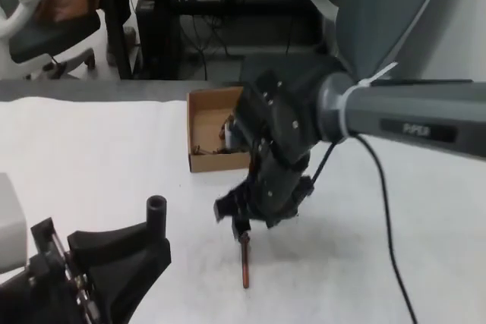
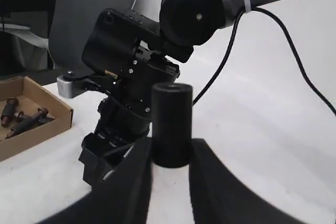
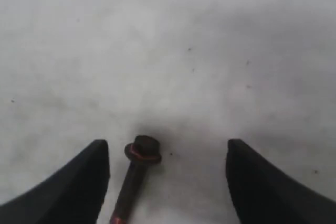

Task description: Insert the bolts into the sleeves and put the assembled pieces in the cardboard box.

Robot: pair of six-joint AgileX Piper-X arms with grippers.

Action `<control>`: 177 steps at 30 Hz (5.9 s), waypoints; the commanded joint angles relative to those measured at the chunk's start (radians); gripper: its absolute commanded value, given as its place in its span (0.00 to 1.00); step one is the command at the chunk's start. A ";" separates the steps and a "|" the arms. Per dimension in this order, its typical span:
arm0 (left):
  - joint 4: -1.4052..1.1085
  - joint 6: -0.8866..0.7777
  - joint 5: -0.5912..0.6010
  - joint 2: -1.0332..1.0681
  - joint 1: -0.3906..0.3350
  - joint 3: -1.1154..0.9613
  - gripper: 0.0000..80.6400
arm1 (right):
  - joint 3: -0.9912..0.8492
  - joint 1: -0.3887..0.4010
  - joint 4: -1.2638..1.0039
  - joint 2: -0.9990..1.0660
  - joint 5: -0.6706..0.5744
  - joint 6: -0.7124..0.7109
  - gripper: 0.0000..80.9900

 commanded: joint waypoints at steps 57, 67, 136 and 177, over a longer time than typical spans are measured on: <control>-1.121 -0.216 0.055 0.781 -0.006 0.194 0.02 | 0.597 0.356 -0.924 -0.720 0.349 -0.205 0.01; -1.119 -0.200 -0.015 0.781 -0.150 0.194 0.02 | 0.639 0.356 -1.000 -0.706 0.333 -0.234 0.01; -1.006 -0.103 -0.149 0.783 -0.152 0.140 0.02 | 0.554 0.392 -0.927 -0.809 0.187 -0.146 0.86; 0.113 0.270 -0.128 1.679 0.207 -1.093 0.20 | 0.467 0.392 0.108 -1.151 0.456 0.060 0.86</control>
